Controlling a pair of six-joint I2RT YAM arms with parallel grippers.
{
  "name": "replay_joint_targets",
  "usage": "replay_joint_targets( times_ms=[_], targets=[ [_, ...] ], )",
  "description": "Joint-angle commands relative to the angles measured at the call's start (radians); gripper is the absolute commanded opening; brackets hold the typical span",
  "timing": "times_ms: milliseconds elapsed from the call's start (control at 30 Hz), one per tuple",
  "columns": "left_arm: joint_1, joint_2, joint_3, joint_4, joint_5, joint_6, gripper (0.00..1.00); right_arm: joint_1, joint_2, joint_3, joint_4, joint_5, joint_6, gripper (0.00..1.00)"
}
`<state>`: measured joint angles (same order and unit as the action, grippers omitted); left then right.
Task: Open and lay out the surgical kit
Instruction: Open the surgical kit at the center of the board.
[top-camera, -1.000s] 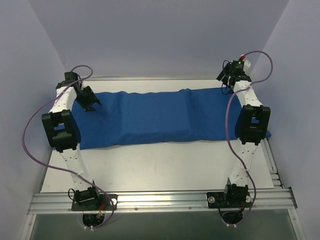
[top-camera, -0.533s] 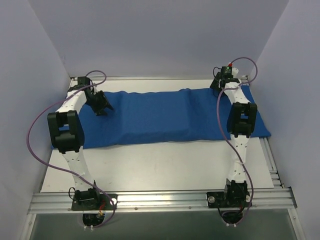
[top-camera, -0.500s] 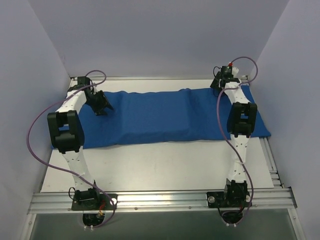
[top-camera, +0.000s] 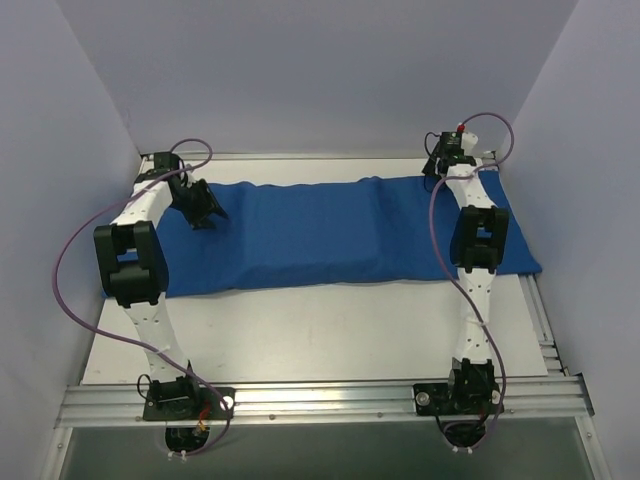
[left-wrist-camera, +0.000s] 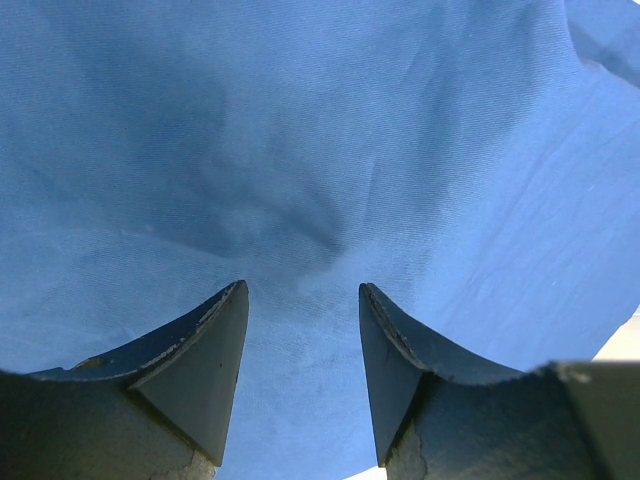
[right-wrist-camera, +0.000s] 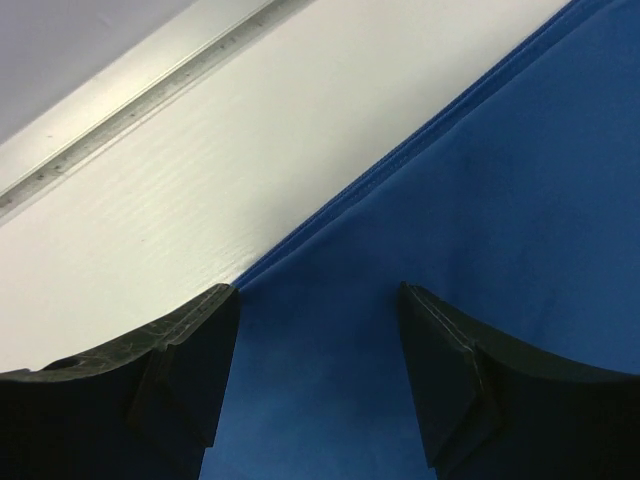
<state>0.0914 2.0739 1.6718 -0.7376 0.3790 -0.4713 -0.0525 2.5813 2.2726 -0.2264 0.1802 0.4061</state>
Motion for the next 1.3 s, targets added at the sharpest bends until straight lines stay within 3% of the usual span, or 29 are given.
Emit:
replay_joint_targets(
  times_ms=[0,133,500,933,1033,1067,1133,1267],
  targets=[
    [0.001,-0.064,-0.006,0.047,0.029,-0.007,0.57,0.019,0.022,0.059,0.015,0.094,-0.027,0.64],
    [0.001,-0.063,-0.018,0.049,0.032,-0.01,0.57,0.019,0.074,0.136,-0.013,0.107,-0.049,0.62],
    [0.001,-0.054,-0.023,0.069,0.05,-0.024,0.57,0.017,0.082,0.137,0.019,0.11,-0.035,0.58],
    [0.001,-0.054,-0.02,0.058,0.051,-0.021,0.57,0.017,0.08,0.134,0.018,0.114,-0.024,0.32],
    [0.001,-0.055,-0.011,0.049,0.047,-0.021,0.57,0.014,0.063,0.152,0.018,0.123,-0.01,0.22],
    [0.001,-0.055,-0.009,0.047,0.046,-0.02,0.57,0.014,0.057,0.157,0.018,0.122,-0.007,0.11],
    [0.001,-0.055,-0.001,0.041,0.046,-0.017,0.57,0.016,0.036,0.16,0.025,0.125,-0.007,0.02],
    [-0.001,-0.064,0.005,0.03,0.047,-0.015,0.57,0.011,0.008,0.157,0.018,0.111,-0.003,0.0]
  ],
)
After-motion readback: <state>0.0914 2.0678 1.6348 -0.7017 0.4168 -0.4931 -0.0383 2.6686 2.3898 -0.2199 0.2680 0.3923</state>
